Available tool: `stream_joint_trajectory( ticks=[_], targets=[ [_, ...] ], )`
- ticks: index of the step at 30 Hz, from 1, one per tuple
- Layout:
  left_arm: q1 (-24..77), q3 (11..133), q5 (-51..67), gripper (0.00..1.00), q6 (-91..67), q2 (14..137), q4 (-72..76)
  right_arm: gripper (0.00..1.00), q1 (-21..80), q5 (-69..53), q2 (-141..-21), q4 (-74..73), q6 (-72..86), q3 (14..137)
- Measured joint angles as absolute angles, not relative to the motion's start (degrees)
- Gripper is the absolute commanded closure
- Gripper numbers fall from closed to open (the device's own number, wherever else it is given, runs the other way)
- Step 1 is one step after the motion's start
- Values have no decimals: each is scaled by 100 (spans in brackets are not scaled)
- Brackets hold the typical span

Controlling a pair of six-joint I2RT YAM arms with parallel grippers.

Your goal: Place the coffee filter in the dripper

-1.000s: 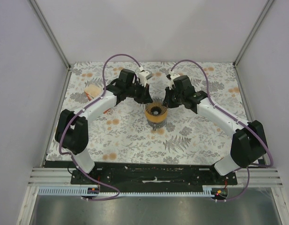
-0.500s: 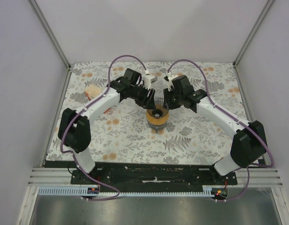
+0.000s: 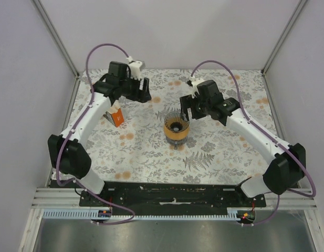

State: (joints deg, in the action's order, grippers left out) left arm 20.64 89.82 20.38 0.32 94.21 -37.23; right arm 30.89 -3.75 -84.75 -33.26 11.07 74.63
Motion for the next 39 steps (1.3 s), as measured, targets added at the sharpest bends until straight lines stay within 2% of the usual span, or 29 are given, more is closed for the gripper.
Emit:
stream_joint_trajectory(
  ticks=[7, 11, 17, 21, 25, 27, 29, 30, 35, 39],
  targets=[
    [799, 8034, -27, 8, -497, 8654, -3293, 10, 3089, -165, -8009, -3398, 1081, 7463],
    [414, 7706, -690, 10, -740, 8757, -3096, 10, 3089, -137, -7992, -3413, 1057, 7454],
    [-110, 7675, -908, 27, -1033, 9262, -2930, 10, 3089, -117, -7988, -3441, 1020, 7343],
    [-370, 7614, -904, 36, -1116, 9459, -2856, 10, 3089, -117, -7988, -3459, 985, 7264],
    [-429, 7564, -766, 57, -1144, 9596, -2834, 10, 3089, -117, -7988, -3476, 978, 7258],
    [-454, 7553, -668, 72, -1168, 9673, -2829, 10, 3089, -117, -7988, -3476, 976, 7255],
    [-482, 7550, -534, 92, -1199, 9736, -2829, 10, 3089, -117, -7985, -3479, 976, 7255],
    [-510, 7550, -423, 98, -1203, 9751, -2834, 11, 3089, -117, -7979, -3479, 976, 7253],
    [-578, 7526, 344, 98, -1205, 9701, -2860, 14, 3092, -126, -7852, -3503, 919, 7251],
    [-434, 7207, 808, 98, -934, 9102, -3048, 16, 3212, -233, -7688, -3518, 773, 7273]
  ],
)
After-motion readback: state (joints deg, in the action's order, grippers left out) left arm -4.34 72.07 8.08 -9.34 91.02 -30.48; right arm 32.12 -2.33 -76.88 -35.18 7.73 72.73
